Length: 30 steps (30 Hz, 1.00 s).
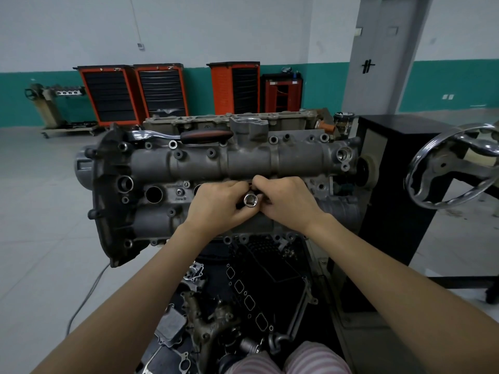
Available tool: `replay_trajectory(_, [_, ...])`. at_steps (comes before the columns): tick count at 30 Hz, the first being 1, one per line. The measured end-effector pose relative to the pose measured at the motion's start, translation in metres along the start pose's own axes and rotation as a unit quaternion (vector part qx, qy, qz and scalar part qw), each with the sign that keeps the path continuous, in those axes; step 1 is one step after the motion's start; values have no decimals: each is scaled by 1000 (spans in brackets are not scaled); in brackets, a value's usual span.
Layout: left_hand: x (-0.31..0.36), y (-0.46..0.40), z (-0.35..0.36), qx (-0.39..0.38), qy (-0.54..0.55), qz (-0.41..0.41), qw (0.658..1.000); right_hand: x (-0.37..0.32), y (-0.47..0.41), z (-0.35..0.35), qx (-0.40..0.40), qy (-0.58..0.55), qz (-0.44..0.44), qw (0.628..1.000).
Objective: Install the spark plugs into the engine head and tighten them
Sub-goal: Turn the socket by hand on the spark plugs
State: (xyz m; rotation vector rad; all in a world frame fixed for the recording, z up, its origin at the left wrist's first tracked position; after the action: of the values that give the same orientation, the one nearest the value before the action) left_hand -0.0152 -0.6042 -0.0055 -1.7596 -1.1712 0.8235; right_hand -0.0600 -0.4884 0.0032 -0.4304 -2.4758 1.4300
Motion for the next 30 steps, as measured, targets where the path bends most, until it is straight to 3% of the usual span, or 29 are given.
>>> replay_trajectory(9, [2, 1, -1, -8, 32, -24, 999, -1, 1, 3, -16, -6, 11, 1000])
replay_trajectory(17, [2, 1, -1, -9, 14, -11, 1000, -2, 1, -3, 18, -6, 2, 1000])
replay_trajectory(24, [2, 0, -4, -15, 71, -32, 997, -6, -1, -3, 1, 2, -9, 1000])
replay_trajectory(30, [2, 1, -3, -12, 40, -20, 999, -2, 1, -4, 21, -3, -4, 1000])
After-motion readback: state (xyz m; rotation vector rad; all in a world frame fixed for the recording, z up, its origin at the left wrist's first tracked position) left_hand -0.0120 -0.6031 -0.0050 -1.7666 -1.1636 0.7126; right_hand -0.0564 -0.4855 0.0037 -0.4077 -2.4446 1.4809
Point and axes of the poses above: each hand's wrist, its own y-axis away from the middle knuckle, its own z-axis out of the palm, x = y × z, the point moved 4 cm from there along -y, towards the middle knuckle, and after that the axes turned 9 degrees about x, right-handed, at the moved point
